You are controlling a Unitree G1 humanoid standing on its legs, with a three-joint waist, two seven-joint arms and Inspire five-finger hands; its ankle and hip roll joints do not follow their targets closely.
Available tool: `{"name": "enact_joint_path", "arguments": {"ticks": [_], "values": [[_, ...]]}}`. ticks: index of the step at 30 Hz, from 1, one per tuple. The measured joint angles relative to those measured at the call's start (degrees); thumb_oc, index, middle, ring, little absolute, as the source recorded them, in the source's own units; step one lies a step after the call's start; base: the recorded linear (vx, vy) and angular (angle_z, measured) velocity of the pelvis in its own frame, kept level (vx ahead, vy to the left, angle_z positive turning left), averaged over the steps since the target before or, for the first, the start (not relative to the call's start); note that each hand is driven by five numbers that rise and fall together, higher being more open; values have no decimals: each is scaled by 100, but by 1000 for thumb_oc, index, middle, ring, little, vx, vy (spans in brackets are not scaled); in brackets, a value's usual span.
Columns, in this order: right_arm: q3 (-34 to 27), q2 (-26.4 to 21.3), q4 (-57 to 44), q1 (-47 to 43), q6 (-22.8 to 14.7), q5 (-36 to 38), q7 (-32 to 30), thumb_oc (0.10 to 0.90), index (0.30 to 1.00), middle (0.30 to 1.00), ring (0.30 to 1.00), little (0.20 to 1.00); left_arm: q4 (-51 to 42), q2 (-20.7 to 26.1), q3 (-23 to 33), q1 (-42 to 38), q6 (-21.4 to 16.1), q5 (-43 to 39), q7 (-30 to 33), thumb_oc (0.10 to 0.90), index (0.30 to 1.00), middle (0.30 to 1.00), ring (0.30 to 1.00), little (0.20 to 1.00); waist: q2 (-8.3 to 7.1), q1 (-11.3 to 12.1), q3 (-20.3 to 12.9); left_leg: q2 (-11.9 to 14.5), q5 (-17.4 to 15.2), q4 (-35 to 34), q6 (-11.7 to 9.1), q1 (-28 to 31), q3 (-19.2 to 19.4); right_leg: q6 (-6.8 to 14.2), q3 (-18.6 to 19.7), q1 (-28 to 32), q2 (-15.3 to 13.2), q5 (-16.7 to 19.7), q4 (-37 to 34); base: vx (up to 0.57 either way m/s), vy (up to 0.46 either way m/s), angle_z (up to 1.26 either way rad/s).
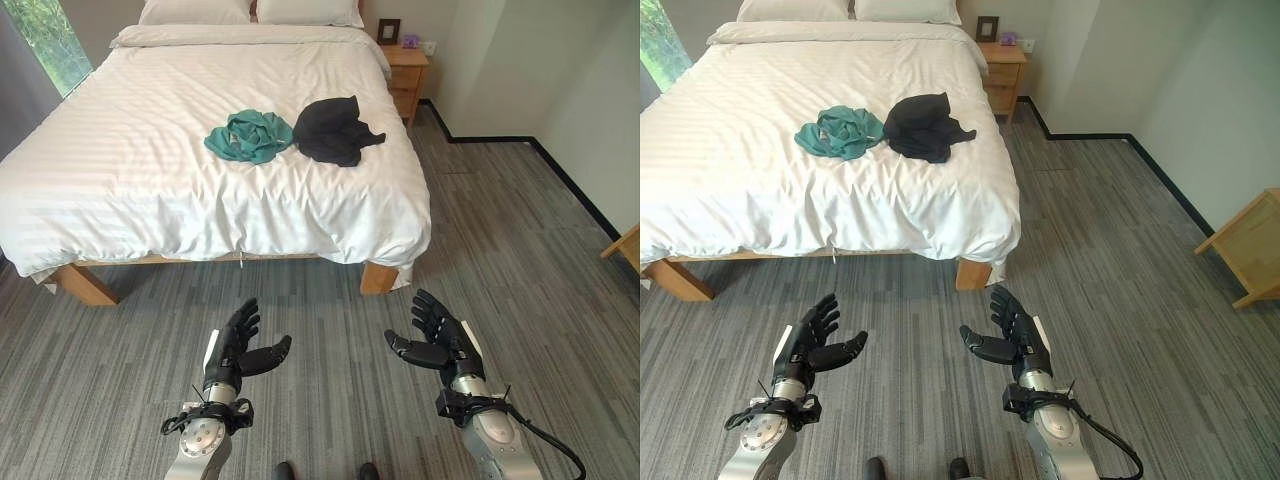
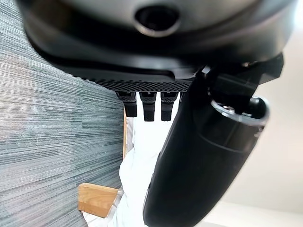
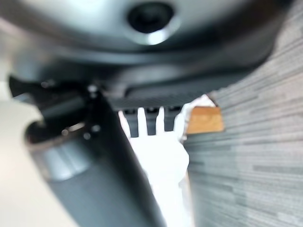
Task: Pick up bed clothes into laundry basket.
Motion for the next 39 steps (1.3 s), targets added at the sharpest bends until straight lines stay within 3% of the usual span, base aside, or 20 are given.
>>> {"name": "enact_joint_path", "arguments": {"ticks": [7, 13, 15, 17, 18, 19, 21, 24, 25, 27, 29, 30, 31, 33, 34, 36, 37, 38, 39], "values": [[0, -38, 8, 0, 82, -243, -31, 800, 900, 900, 900, 900, 1, 4, 7, 0, 0, 14, 21, 800, 900, 900, 900, 900, -1, 8, 0, 0, 0, 1, 0, -1, 0, 0, 0, -4, 1, 0, 0, 2, 2, 0], [78, -867, 87, -41, 221, -1351, -109, 800, 900, 900, 900, 900, 0, 212, 37, -19, 1, 289, 187, 800, 900, 900, 900, 900, -35, 72, 15, 3, -74, 0, 28, -58, 147, 1, 154, -138, 1, 2, 6, 12, 28, -13], [67, -1022, 159, -76, 235, -1557, -134, 800, 900, 900, 900, 900, 3, 286, 35, -86, 4, 409, 232, 800, 900, 900, 900, 900, -60, 47, 32, 24, -117, -2, 80, -154, 181, 58, 166, -392, 30, -37, 301, -16, 55, -14], [70, -1197, 165, -185, 333, -1770, -130, 800, 900, 900, 900, 900, 28, 310, 10, -270, 45, 471, 241, 800, 900, 900, 900, 900, 17, 17, 227, 108, -79, 14, 133, -184, 201, 388, 351, -1080, 195, -271, 1570, 74, 32, -18], [78, -1202, 159, -259, 344, -1808, -134, 800, 900, 900, 900, 900, 43, 359, -5, -381, 54, 487, 245, 800, 900, 900, 900, 900, 27, -16, 361, 182, -65, 19, 203, -148, 183, 651, 387, -1516, 235, -433, 2464, 285, -16, -3], [78, -1132, 113, -265, 344, -1817, -144, 800, 900, 900, 900, 900, 45, 393, 0, -460, 60, 513, 262, 800, 900, 900, 900, 900, -40, -117, 437, 125, -120, 28, 214, -125, 135, 790, 379, -1893, 182, -652, 3084, 382, -35, 11], [87, -995, -45, -250, 344, -1803, -151, 800, 900, 900, 900, 900, 30, 387, 18, -584, 58, 510, 353, 800, 900, 900, 900, 900, -129, -173, 511, 72, -121, 3, 220, -142, 84, 649, 339, -2146, 101, -781, 2892, 293, -89, 22], [66, -762, -191, -248, 312, -1723, -224, 800, 900, 900, 900, 900, 29, 364, 10, -710, 55, 501, 351, 800, 900, 900, 900, 900, -172, -375, 552, 32, -133, 38, 199, -352, -261, 395, 496, -2132, 118, -594, 1066, 465, -261, 59], [69, -716, -182, -302, 311, -1668, -227, 800, 900, 900, 900, 900, 148, 324, 10, -857, 54, 489, 342, 800, 900, 900, 900, 900, -89, -431, 687, 72, -142, 37, 185, -456, -554, 413, 671, -2194, 73, -318, 511, 539, -448, 91], [62, -624, -132, -212, 290, -1647, -220, 800, 900, 900, 900, 900, 279, 229, 2, -867, 59, 462, 335, 800, 900, 900, 900, 900, -22, -470, 742, 155, -238, 8, -30, -433, -749, 510, 680, -2097, 22, -53, 344, 397, -370, 81], [13, -603, 46, -76, 320, -1545, -173, 800, 900, 900, 900, 900, 258, 151, -117, -781, 61, 454, 293, 800, 900, 900, 900, 900, 117, -595, 761, 500, -563, 42, -101, -267, -835, 191, 594, -1832, 299, 408, 349, 366, -412, 80], [0, -601, 161, -73, 307, -1501, -159, 800, 900, 900, 900, 900, 262, 140, -174, -685, 61, 453, 201, 800, 900, 900, 900, 900, 125, -589, 768, 650, -473, 349, -299, -49, -750, -17, 543, -1658, 442, 490, 368, 213, -461, 28], [-37, -610, 238, -127, 315, -1474, -142, 800, 900, 900, 900, 900, 265, 134, -225, -604, 59, 450, 158, 800, 900, 900, 900, 900, 113, -577, 769, 788, -526, 1081, -613, -17, -686, -297, 455, -1528, 534, 475, 443, 152, -442, 7], [-179, -641, 280, -221, 301, -1433, -191, 800, 900, 900, 900, 900, 225, 150, -282, -727, 47, 426, 86, 800, 900, 900, 900, 900, -171, -492, 856, 768, -352, 2614, -569, -729, -811, -645, 296, -1581, 465, 321, 838, 194, -449, -7], [-235, -655, 250, -240, 298, -1425, -202, 800, 900, 900, 900, 900, 234, 138, -341, -743, 46, 371, 93, 800, 900, 900, 900, 900, -256, -413, 866, 799, -262, 3108, -611, -877, -814, -697, 326, -1515, 447, 285, 866, 242, -330, -20], [-385, -662, 148, -326, 291, -1332, -281, 800, 900, 900, 900, 900, 201, 100, -469, -772, 48, 326, 62, 800, 900, 900, 900, 900, -449, -336, 921, 569, -175, 4101, -609, -1206, -618, -877, 524, -1316, 361, 180, 871, 309, -173, -23], [-414, -668, 142, -379, 290, -1331, -285, 800, 900, 900, 900, 900, 186, 84, -499, -773, 44, 324, 58, 800, 900, 900, 900, 900, -509, -289, 937, 482, -212, 4168, -601, -1214, -581, -879, 632, -1267, 324, 179, 850, 351, -94, -35], [-451, -673, 148, -442, 291, -1332, -290, 800, 900, 900, 900, 900, 186, 30, -516, -765, 46, 322, 22, 800, 900, 900, 900, 900, -523, -248, 943, 192, -421, 4113, -678, -1240, -472, -903, 759, -1093, 293, 164, 717, 351, -36, -33], [-480, -673, 144, -453, 292, -1333, -288, 800, 900, 900, 900, 900, 171, -25, -524, -748, 45, 321, -10, 800, 900, 900, 900, 900, -526, -222, 942, 42, -517, 3868, -583, -1249, -245, -867, 821, -960, 254, 177, 628, 342, -10, -23]]}}
